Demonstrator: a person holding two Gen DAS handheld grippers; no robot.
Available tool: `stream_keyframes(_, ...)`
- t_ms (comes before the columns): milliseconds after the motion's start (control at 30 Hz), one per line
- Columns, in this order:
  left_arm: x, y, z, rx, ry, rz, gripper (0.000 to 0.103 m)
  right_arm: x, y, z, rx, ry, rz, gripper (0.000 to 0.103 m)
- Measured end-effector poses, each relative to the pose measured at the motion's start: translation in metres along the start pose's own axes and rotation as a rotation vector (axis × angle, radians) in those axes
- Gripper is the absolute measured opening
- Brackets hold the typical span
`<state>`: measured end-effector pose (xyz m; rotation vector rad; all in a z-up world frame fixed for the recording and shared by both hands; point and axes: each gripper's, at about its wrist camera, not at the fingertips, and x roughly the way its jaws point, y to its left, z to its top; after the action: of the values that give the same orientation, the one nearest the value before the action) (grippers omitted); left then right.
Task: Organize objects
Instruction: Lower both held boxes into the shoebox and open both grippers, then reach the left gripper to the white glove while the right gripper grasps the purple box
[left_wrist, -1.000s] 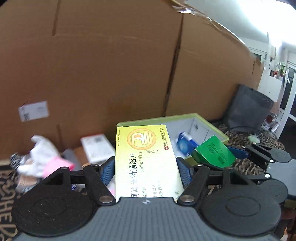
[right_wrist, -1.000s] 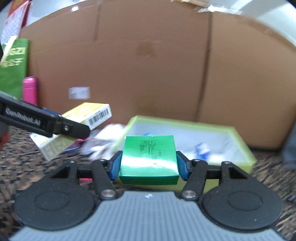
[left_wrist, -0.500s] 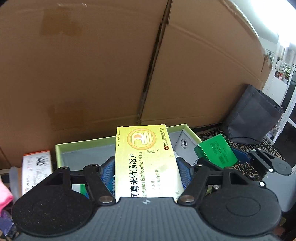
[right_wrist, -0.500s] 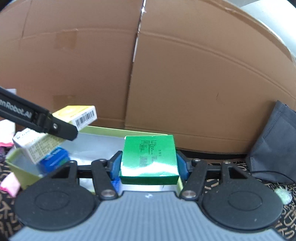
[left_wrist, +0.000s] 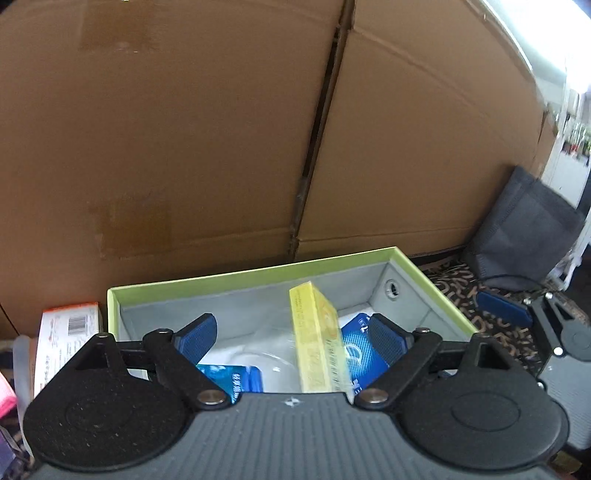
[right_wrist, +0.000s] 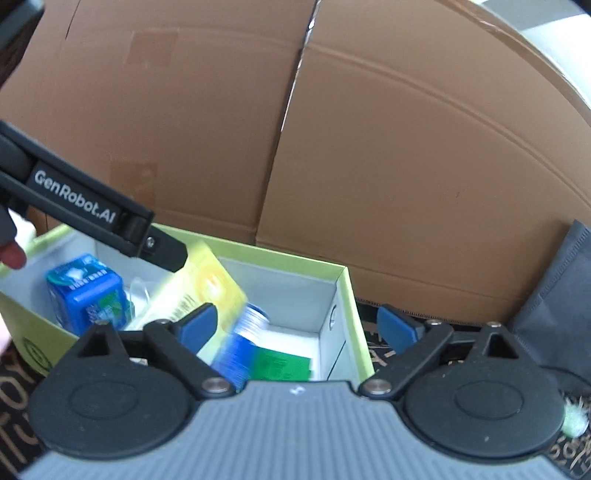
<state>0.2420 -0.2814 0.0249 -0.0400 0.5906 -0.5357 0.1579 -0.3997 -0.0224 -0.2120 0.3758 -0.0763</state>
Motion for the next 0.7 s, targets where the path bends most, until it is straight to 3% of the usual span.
stream_keyframes(267,-0.061,0.005,-0.008,0.05,-0.077,0.05,0.092,-0.039,-0.003,0.015,0.064,-0.058,-0.015,0.103)
stream_keyframes(433,-0.105,0.02,-0.028,0.036,-0.086,0.109,0.092,-0.071,0.015,0.023,0.09,-0.114,0.034,0.103)
stream_keyframes(600,-0.144,0.055,-0.061,-0.004,-0.088,0.172,0.092,-0.097,0.048,0.019,0.098,-0.132,0.104,0.103)
stream_keyframes(700,-0.164,0.09,-0.081,-0.079,-0.069,0.193,0.092,-0.107,0.072,0.012,0.092,-0.112,0.163,0.103)
